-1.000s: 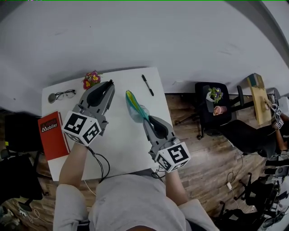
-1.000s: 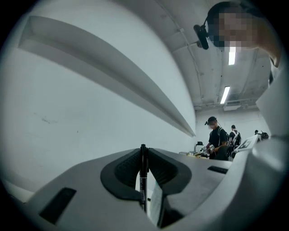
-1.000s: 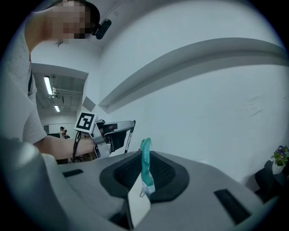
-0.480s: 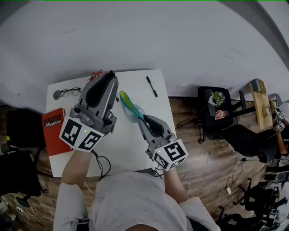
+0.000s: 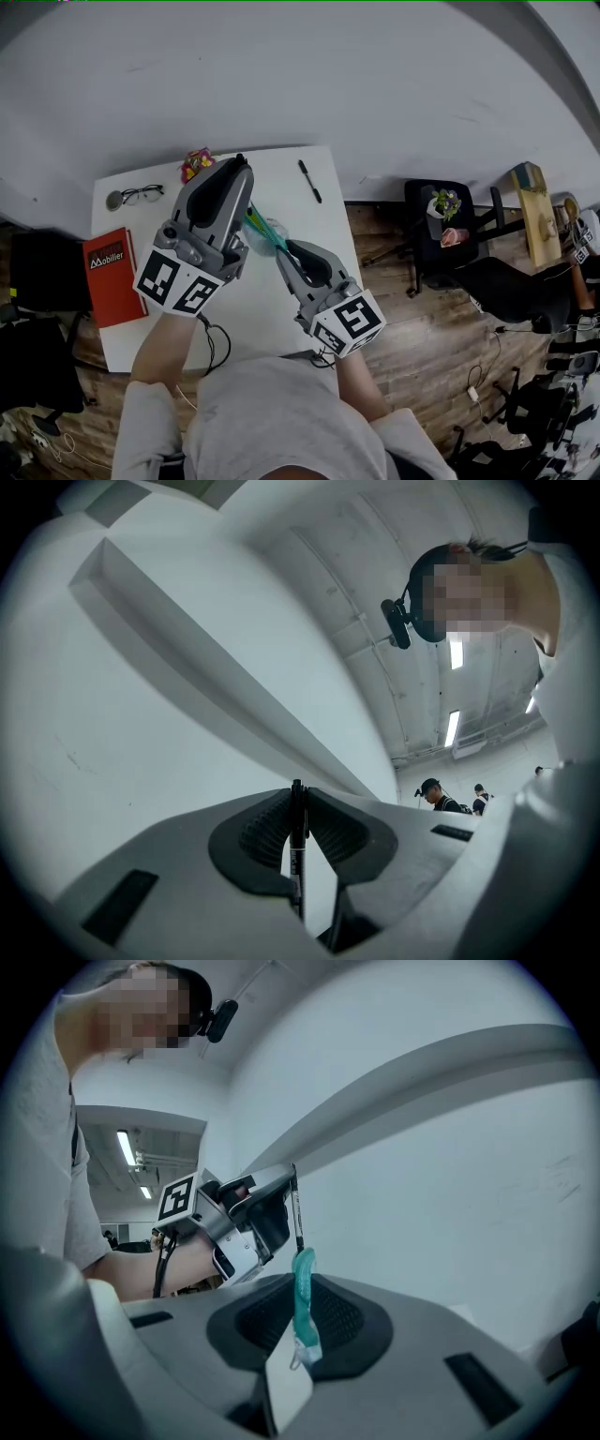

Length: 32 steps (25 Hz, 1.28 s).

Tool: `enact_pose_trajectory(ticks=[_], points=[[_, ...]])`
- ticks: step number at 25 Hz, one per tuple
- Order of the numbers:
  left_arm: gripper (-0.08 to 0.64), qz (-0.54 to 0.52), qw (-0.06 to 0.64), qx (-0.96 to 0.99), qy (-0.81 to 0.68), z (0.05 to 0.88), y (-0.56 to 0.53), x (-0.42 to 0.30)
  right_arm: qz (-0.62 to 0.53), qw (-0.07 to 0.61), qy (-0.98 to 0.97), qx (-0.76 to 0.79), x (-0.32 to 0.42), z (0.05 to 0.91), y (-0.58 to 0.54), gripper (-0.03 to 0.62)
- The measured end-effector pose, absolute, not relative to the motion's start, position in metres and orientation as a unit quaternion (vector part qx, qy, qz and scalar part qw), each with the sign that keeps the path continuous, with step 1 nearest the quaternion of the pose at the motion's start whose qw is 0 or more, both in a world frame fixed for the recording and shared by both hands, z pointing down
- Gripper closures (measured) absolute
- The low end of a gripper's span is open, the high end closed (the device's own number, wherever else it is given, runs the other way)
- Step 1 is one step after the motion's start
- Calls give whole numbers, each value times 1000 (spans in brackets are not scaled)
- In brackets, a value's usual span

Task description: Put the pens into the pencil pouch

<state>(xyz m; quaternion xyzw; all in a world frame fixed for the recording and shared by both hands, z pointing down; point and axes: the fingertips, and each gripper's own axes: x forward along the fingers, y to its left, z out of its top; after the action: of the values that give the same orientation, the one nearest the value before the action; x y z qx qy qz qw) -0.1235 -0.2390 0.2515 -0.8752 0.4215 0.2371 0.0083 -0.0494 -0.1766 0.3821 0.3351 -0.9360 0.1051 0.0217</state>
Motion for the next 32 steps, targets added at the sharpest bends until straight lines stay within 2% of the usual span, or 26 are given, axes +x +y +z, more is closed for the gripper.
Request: enact_pose_trajectory(ticks=[14,18,25,32], points=[[486,198,10,-895,399,264,-229,-110,103,-14,-938,331,-51,360,-179,526],[445,194,10,-898,394,262,-225,-111,100,-14,-937,333,-51,359,-177,526],[445,187,-8,-888,419,268,-232,-126,107,-15,-931,348,-43,362,-175,526],[534,129,-75,-891,428,311,-249,-119,111,-10,-915,387,-20,369,-171,526]])
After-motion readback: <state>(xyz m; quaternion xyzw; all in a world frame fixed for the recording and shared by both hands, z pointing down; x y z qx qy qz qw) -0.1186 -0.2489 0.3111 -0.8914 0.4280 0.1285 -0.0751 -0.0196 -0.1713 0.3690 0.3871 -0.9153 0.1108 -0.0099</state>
